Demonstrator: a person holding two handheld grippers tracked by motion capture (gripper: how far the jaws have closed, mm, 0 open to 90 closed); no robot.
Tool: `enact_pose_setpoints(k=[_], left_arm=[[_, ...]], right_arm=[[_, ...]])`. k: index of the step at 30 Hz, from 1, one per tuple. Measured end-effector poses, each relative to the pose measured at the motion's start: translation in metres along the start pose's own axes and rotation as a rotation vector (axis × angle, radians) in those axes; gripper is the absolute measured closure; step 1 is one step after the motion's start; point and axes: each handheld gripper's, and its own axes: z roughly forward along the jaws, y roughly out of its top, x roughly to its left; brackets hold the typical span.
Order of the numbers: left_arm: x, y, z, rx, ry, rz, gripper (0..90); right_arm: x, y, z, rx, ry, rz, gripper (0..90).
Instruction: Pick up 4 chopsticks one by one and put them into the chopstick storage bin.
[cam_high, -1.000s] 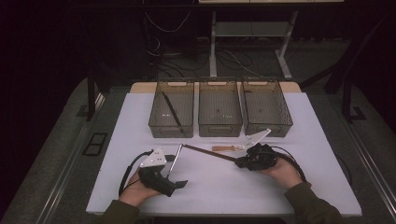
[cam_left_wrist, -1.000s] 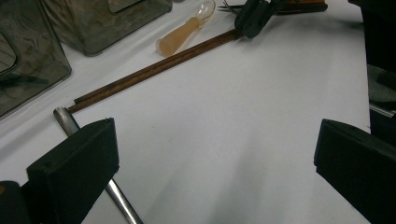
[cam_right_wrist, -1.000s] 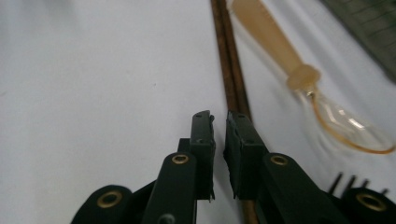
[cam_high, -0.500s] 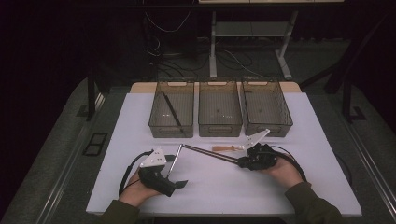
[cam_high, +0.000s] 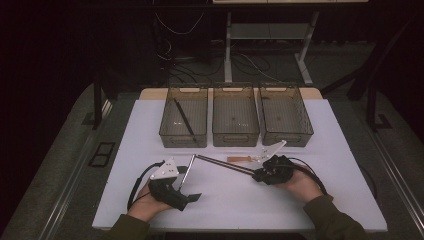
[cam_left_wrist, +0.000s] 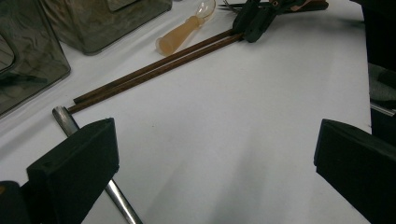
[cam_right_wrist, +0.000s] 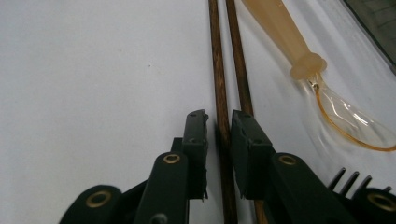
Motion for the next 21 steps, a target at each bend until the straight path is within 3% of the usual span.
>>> enact_pose_setpoints(k=[8,21], left_arm=[[0.0000,0.0000,0.0000,0.002,0.001,0.002,0.0],[0.0006,0.0000,-0.0006,-0.003,0.000,0.002,0.0]], right_arm=[[0.0038,0.0028,0.0004,0.015,-0.037,-0.020,84.1],[-0.0009,0.0013,-0.0009,0.001,-0.002,0.005,85.3]])
